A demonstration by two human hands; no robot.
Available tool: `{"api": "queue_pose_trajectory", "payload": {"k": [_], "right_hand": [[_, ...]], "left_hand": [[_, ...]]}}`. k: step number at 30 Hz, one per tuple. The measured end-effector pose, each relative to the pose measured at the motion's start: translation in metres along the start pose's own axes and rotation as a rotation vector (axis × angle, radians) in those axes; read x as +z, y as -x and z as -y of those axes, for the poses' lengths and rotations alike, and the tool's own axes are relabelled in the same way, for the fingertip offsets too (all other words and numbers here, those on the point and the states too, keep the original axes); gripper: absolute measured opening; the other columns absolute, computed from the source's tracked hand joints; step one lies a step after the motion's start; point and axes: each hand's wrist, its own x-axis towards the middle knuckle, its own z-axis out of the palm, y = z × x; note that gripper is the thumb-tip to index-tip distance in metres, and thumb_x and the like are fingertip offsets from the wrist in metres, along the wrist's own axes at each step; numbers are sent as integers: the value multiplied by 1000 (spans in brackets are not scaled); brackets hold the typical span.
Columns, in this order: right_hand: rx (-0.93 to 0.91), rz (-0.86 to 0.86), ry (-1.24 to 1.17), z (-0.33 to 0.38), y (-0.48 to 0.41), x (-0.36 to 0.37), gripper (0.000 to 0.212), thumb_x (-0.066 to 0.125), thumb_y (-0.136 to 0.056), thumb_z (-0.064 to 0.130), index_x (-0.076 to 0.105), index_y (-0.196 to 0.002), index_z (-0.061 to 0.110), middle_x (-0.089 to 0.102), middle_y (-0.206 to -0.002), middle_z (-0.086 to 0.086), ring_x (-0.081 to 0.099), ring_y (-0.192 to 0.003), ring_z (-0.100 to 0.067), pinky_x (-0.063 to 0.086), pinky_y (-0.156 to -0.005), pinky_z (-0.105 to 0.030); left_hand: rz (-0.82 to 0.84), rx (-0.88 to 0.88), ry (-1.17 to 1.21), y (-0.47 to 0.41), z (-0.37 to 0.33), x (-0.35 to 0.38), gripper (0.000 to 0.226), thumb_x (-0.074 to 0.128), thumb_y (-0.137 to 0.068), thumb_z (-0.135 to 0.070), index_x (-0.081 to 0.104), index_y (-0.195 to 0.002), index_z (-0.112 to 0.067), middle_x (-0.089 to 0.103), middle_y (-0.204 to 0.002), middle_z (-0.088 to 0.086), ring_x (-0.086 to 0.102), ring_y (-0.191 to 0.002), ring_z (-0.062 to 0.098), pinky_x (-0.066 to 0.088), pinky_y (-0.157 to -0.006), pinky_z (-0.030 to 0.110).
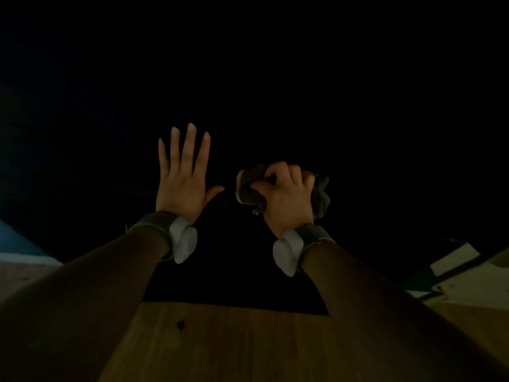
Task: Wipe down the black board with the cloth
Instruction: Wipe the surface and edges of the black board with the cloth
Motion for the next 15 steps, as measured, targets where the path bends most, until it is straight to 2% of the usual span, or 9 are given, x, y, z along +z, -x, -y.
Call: {"api": "queue_pose_trajectory", "payload": {"k": [2, 3, 6, 8, 11, 15], "right_hand": [[-61, 74, 64, -5, 6, 8, 18, 74, -76, 28, 72, -94, 29, 60, -99, -7, 35, -96, -27, 32, -80, -44], [-66, 101, 81, -7, 8, 10, 15, 70, -78, 30, 74, -93, 29, 62, -99, -8, 36, -98, -27, 33, -81, -45], [-28, 188, 67, -4, 9, 7, 23, 59, -82, 35, 75, -96, 27, 64, -101, -11, 47, -99, -33, 42, -79, -52], [-2, 256, 51, -2, 11, 6, 28, 53, -87, 38, 73, -104, 27, 61, -111, -12, 50, -105, -38, 36, -86, -54], [-4, 436, 75, -5, 23, 9, 30, 52, -95, 40, 62, -123, 34, 47, -128, -6, 35, -120, -33, 17, -96, -43], [28, 566, 65, -5, 41, 19, 34, 51, -95, 39, 54, -129, 37, 36, -135, -1, 26, -126, -27, 14, -98, -38]], "left_hand": [[13, -23, -4, -2, -1, 2, 96, 58, -80, -52, 8, -149, -8, 15, -151, 30, 10, -137, 51, 2, -111, 61], [14, -27, -9, -4, -2, 3, 95, 60, -80, -51, 9, -148, -8, 17, -150, 31, 12, -136, 53, 3, -110, 62], [13, -33, -7, -6, -4, 1, 94, 63, -78, -46, 11, -147, -7, 19, -148, 33, 13, -135, 55, 4, -109, 63], [19, -36, 3, -6, -5, -1, 94, 65, -78, -44, 11, -146, -8, 19, -148, 34, 13, -135, 55, 4, -109, 64], [30, -25, 0, -5, -4, -3, 95, 67, -78, -44, 11, -146, -9, 18, -149, 34, 13, -135, 55, 4, -109, 63], [37, -5, -10, -3, 1, -2, 95, 62, -80, -48, 9, -147, -7, 17, -150, 32, 11, -137, 53, 4, -110, 62]]}}
